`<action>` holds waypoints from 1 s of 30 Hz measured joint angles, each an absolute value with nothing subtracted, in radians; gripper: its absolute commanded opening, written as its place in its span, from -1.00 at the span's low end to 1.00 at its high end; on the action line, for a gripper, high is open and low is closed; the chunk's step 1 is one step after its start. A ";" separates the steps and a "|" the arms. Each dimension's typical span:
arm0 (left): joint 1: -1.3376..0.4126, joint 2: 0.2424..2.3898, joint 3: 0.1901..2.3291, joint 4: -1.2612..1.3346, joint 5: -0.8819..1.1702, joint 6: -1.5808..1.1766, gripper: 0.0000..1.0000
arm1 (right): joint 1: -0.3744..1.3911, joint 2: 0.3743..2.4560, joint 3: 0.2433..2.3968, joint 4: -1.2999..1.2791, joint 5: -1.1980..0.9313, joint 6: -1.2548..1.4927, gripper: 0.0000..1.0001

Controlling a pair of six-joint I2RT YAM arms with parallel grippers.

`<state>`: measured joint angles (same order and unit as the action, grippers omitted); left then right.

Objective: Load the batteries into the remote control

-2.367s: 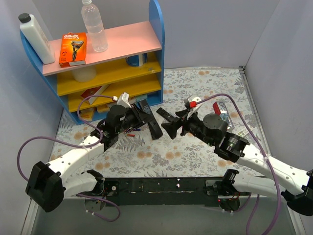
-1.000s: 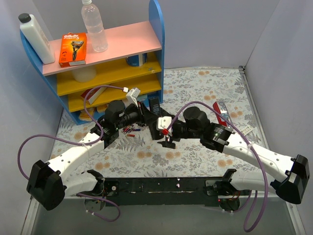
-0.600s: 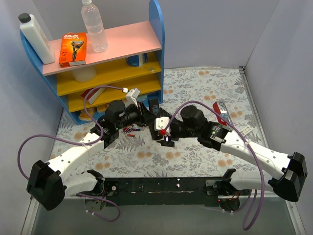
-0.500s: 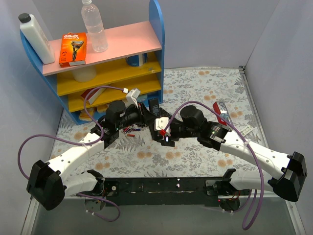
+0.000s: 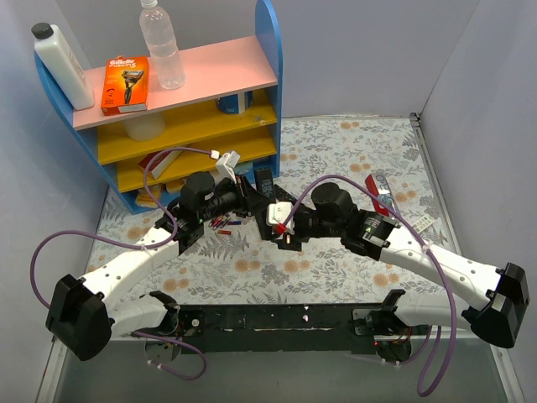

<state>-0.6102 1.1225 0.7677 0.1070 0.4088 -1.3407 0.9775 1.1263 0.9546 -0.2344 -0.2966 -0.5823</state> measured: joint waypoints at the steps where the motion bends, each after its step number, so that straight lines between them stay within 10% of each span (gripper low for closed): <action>1: -0.610 1.123 0.768 0.110 0.411 -1.339 -1.00 | 0.978 1.125 0.953 -0.234 -0.297 -0.583 0.40; 30: -0.606 1.154 0.782 0.105 0.427 -1.332 -1.00 | 0.976 1.125 0.952 -0.209 -0.242 -0.593 0.40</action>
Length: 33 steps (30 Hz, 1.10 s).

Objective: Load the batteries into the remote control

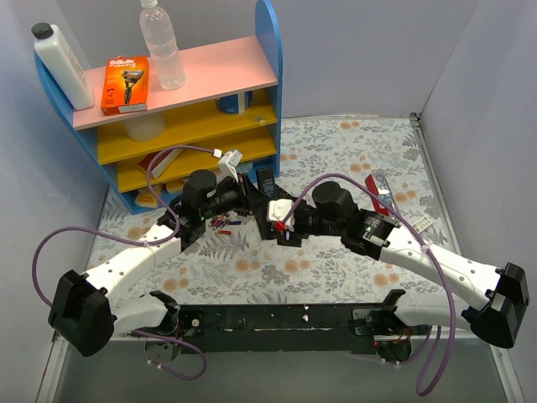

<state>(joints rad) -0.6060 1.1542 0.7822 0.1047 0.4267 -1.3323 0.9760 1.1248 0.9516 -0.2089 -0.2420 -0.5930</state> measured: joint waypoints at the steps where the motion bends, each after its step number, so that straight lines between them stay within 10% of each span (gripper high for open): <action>1: -0.606 1.154 0.785 0.105 0.427 -1.332 -1.00 | 0.976 1.125 0.952 -0.209 -0.244 -0.594 0.38; 33: -0.612 1.257 0.712 0.129 0.361 -1.243 -1.00 | 0.964 1.280 0.880 -0.142 -0.282 -0.670 -0.07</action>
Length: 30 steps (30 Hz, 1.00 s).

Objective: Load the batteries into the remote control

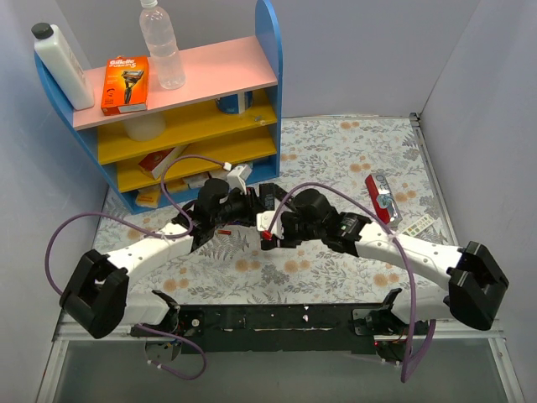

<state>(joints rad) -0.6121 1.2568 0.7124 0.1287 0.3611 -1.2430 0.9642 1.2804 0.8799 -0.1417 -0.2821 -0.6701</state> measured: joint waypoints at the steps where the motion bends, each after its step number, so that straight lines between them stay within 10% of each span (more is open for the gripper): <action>1: -0.614 1.273 0.701 0.143 0.358 -1.237 -1.00 | 0.964 1.294 0.868 -0.128 -0.281 -0.670 -0.08; 13: -0.611 1.348 0.657 0.360 0.290 -1.203 -1.00 | 0.966 1.401 0.723 -0.110 -0.290 -0.608 -0.15; 30: -0.615 1.155 0.465 0.372 0.023 -1.309 -1.00 | 0.964 1.263 0.788 0.009 -0.007 0.186 0.84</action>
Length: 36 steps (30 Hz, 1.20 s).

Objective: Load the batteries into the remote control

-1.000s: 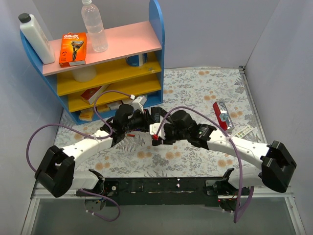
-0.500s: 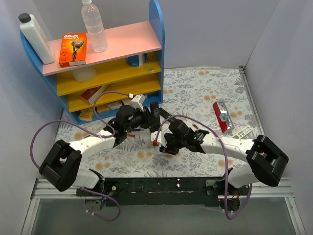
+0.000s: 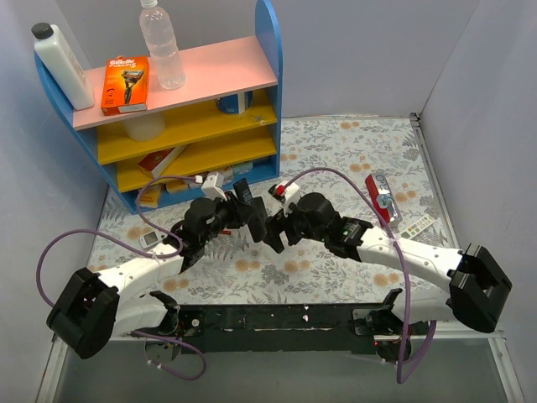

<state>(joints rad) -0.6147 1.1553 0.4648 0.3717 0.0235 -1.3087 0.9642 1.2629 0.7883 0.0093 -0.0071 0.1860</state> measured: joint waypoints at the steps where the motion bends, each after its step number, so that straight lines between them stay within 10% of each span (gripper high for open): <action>1: -0.617 1.142 0.465 0.369 0.010 -1.320 -1.00 | 0.964 1.269 0.790 0.011 0.002 0.204 0.86; 10: -0.624 1.111 0.466 0.355 -0.038 -1.386 -1.00 | 0.971 1.415 0.885 0.054 0.027 0.288 0.90; 21: -0.624 1.111 0.500 0.339 -0.031 -1.420 -0.92 | 0.971 1.500 0.916 0.091 -0.027 0.215 -0.20; 26: -0.624 1.109 0.514 0.305 -0.025 -1.420 0.14 | 0.964 1.499 0.916 0.087 -0.033 0.173 -0.97; 28: -0.623 1.107 0.533 0.277 -0.016 -1.410 0.39 | 0.965 1.499 0.916 0.084 -0.047 0.135 -0.97; 36: -0.543 1.053 0.619 0.156 0.091 -1.383 0.60 | 0.975 1.443 0.915 0.060 -0.084 0.014 -0.97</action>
